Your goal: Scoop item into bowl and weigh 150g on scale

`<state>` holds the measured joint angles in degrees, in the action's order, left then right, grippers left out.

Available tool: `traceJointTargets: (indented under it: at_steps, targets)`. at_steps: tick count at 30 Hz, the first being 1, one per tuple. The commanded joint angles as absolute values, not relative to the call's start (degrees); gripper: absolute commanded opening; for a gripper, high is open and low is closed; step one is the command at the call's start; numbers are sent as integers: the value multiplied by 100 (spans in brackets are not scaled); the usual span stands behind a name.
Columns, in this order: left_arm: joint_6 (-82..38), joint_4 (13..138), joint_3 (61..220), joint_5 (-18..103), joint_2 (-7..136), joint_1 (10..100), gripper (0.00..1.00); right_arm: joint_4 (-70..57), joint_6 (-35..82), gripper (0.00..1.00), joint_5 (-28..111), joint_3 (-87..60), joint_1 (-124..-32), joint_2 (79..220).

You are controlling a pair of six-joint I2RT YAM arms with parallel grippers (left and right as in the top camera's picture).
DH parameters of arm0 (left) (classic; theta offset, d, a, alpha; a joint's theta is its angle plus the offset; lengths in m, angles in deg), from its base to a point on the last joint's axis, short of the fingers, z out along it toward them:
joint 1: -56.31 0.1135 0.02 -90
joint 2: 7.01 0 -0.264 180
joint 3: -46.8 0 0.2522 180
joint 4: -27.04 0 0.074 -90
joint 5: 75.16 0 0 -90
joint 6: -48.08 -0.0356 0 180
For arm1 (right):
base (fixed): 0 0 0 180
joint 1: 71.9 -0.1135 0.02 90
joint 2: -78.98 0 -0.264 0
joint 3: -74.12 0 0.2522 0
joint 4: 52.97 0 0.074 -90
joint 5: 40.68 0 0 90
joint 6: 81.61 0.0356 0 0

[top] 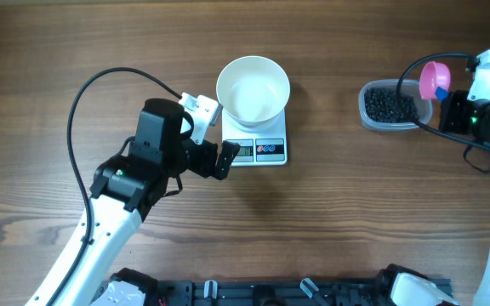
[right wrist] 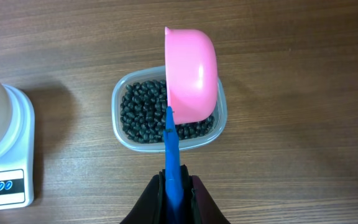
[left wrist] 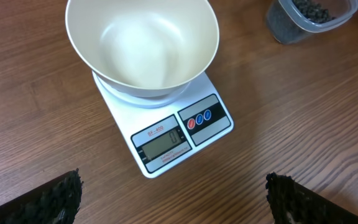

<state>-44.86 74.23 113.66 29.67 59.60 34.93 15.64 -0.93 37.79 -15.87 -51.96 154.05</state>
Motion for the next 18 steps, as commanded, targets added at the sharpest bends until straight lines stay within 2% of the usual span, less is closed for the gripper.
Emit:
traceJointTargets:
  at_steps: [1, 18]
  targets:
    - [-4602, 7473, 11441, 2930, 5975, 3473, 100, 1461, -263, 4, 3727, -1639, -5200, 15464]
    - [-4602, 7471, 11441, 2930, 5975, 3473, 100, 996, -808, 4, 3465, -1491, -5207, 17059]
